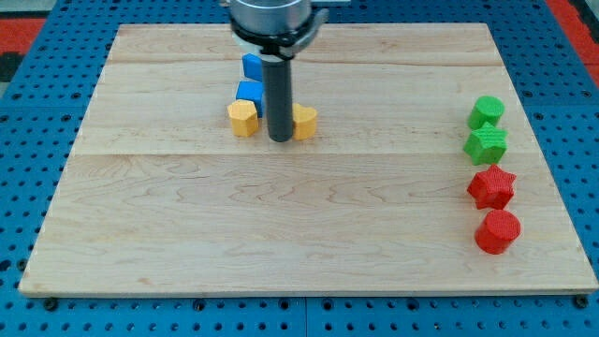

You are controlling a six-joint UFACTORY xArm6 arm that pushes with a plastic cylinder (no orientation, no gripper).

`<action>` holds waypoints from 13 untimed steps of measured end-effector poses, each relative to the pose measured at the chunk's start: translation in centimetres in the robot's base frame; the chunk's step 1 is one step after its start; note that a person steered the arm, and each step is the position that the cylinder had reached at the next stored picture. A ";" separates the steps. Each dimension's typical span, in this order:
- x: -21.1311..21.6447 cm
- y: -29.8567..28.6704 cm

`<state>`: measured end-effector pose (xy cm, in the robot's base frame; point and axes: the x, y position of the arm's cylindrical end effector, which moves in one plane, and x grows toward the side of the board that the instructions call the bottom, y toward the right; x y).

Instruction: Move your arm towards green circle

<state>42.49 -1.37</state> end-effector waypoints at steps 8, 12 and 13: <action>-4.4 9.0; -13.1 35.8; -3.5 35.8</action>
<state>39.03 34.39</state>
